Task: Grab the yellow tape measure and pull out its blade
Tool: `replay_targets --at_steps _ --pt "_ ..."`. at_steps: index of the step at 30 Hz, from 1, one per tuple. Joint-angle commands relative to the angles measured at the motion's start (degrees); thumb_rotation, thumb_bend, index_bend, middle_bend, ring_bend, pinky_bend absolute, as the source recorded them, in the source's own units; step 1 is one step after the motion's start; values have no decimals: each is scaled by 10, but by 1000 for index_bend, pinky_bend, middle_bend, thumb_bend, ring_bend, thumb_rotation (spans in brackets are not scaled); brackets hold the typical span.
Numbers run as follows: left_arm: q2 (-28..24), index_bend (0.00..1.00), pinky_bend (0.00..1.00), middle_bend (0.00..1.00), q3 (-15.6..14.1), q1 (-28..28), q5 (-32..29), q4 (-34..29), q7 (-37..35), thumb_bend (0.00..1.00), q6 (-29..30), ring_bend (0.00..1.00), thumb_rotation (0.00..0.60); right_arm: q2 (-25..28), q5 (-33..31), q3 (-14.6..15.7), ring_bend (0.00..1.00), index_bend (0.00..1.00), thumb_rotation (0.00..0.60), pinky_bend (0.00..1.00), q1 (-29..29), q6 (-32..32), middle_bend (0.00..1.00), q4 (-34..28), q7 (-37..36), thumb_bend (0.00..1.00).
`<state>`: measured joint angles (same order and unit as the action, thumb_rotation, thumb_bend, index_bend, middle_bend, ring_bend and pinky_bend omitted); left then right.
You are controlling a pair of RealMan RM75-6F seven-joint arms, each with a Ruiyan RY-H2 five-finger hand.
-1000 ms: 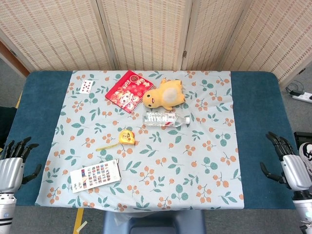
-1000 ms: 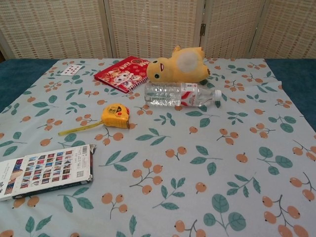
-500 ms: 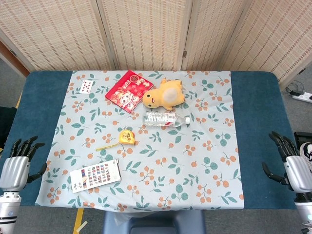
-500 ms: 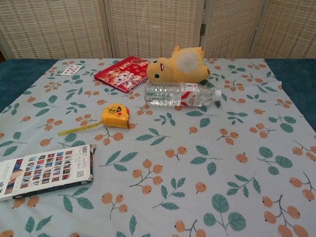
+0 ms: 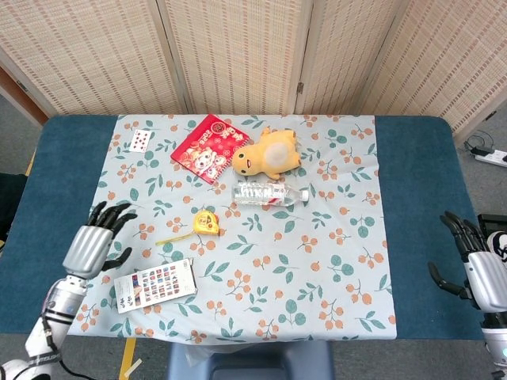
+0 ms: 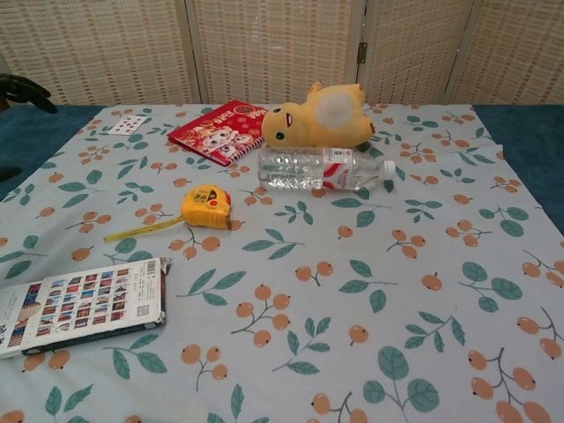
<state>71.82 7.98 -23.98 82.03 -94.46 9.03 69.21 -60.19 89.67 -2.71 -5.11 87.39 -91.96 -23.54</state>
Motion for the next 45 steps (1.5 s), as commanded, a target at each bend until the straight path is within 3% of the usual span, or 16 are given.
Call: replay_targets --at_steps 1,6,13,25,45 --pt "54 163 0 129 27 -71 -51 38 48 389 -91 136 600 1 -1 -1 107 94 600 0 0 0 61 -1 0 454" --pt "107 104 0 92 41 -127 -116 84 96 386 -161 115 600 0 -4 -3 106 94 600 0 -2 -6 61 0 0 454" --pt "173 104 0 89 50 -180 -190 149 137 386 -212 113 600 -1 -8 -6 106 94 600 0 -4 -12 61 2 -2 454" --pt "244 137 0 89 58 -235 -280 215 182 387 -232 137 600 -4 -14 -5 108 94 600 0 -1 -16 60 11 -11 454" --pt "292 255 0 223 57 -263 -338 285 189 378 -220 235 600 -8 -19 -5 107 94 600 0 4 -21 61 21 -19 454"
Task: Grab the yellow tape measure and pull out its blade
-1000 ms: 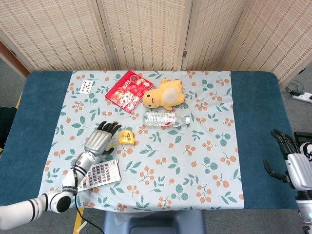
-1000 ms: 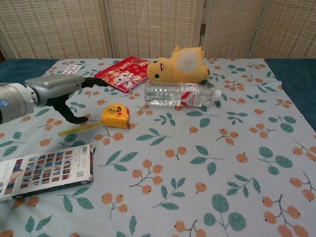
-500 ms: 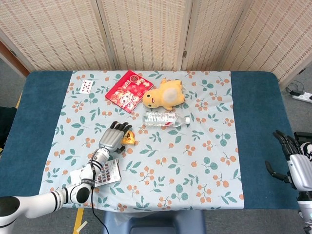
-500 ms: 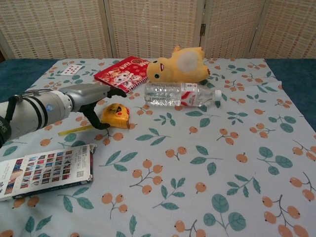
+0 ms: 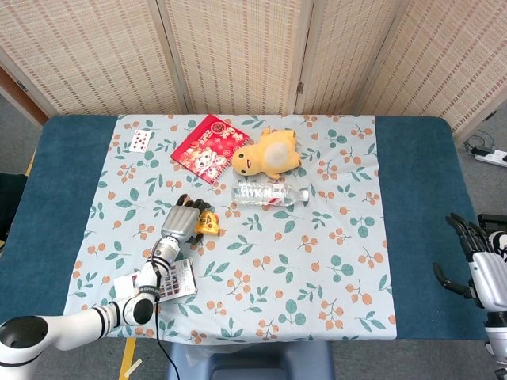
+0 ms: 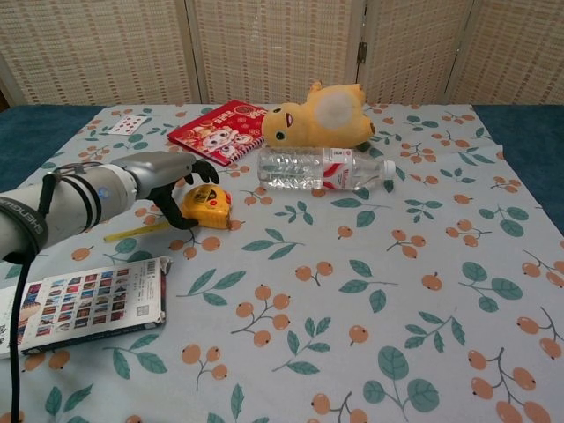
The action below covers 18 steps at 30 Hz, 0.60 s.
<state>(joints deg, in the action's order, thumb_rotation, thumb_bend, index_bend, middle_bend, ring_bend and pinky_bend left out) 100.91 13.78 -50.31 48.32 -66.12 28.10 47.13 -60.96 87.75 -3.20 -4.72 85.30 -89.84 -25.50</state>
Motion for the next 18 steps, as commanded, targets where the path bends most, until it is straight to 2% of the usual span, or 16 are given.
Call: replay_targets --at_steps 1,7,12,15,18 --pt "2 265 0 232 -1 0 -1 2 -3 378 1 241 600 0 1 0 107 94 600 0 0 0 60 0 1 454" --pt "12 336 6 290 -1 -2 3 12 -17 379 2 283 600 0 -1 -1 107 94 600 0 1 -1 61 -1 2 454" --pt "26 469 42 406 8 2 34 24 -59 384 26 381 600 1 3 -2 106 94 600 0 2 4 61 -6 7 454" --pt "24 522 77 456 21 7 44 10 -94 384 32 419 600 0 8 -5 107 94 600 0 -3 5 61 -14 13 454" --pt "10 532 89 466 38 12 38 -29 -121 385 32 428 600 -5 18 -9 94 94 600 0 -13 0 59 -30 23 454"
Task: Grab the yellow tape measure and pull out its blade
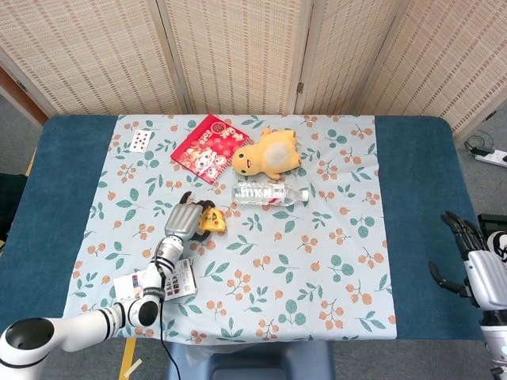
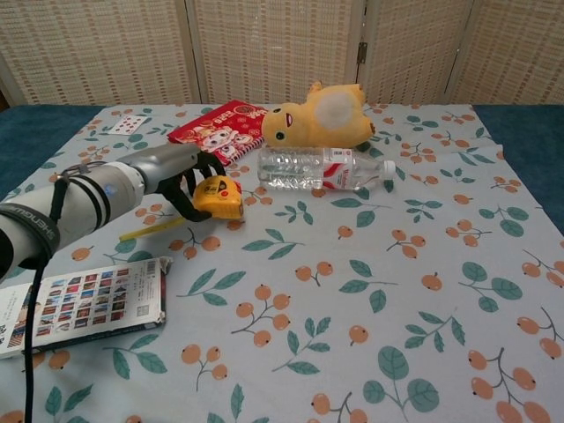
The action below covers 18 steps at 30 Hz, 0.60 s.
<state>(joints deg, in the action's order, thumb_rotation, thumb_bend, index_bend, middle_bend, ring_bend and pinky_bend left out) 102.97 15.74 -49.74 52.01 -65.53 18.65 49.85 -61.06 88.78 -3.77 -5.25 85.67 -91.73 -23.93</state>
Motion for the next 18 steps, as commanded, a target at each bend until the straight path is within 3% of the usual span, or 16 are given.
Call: replay_targets --at_steps 1,12,18 --pt "-19 532 92 466 25 9 -3 -55 -33 385 4 429 600 -6 11 -6 87 94 600 0 -14 -7 58 -20 15 454" --pt "-71 533 128 467 58 12 -48 -241 -31 384 38 430 600 -69 4 -52 46 82 600 0 -105 -85 18 -126 144 454" --pt "-66 533 147 467 67 -3 -75 -274 -6 385 70 430 600 -122 -33 -73 2 3 600 0 -159 -145 0 -151 217 454"
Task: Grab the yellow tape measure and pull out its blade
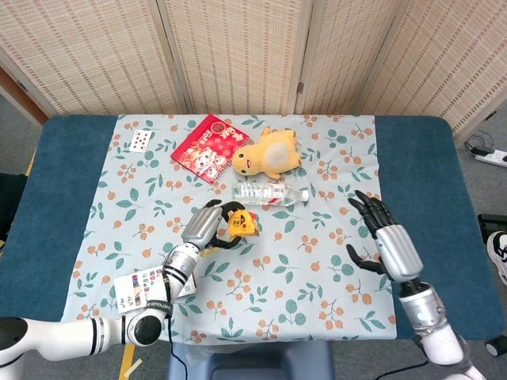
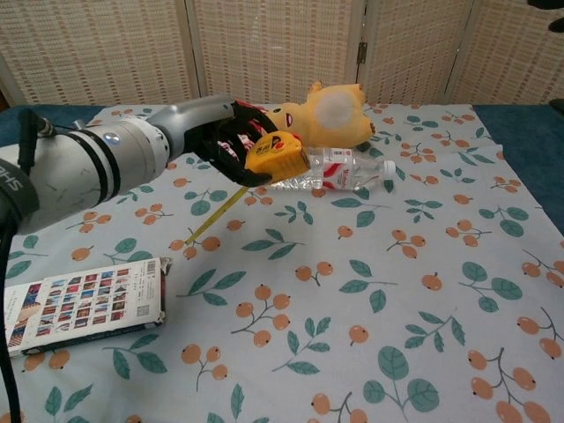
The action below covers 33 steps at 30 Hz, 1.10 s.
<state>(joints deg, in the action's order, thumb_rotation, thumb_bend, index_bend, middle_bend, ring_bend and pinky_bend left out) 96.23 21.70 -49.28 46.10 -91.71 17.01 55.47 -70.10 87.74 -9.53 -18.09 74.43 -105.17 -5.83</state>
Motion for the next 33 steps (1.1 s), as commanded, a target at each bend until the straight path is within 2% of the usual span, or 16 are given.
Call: replay_targets --at_steps 1,9,18,33 --pt "3 533 148 467 10 -9 -22 -16 11 385 17 430 600 -39 -30 -18 0 0 600 0 -38 -40 0 -18 46 454" --pt "12 534 153 467 16 -19 -54 -31 14 385 37 430 600 -108 -90 -37 0 0 600 0 -88 -81 0 -9 121 454" --pt "16 534 142 467 19 -26 -72 -41 5 385 43 430 600 -167 -150 -56 0 0 600 0 -125 -92 0 19 174 454" --pt "21 534 149 467 20 -36 -78 -50 6 385 62 430 600 -210 -198 -67 0 0 600 0 -163 -97 0 38 209 454"
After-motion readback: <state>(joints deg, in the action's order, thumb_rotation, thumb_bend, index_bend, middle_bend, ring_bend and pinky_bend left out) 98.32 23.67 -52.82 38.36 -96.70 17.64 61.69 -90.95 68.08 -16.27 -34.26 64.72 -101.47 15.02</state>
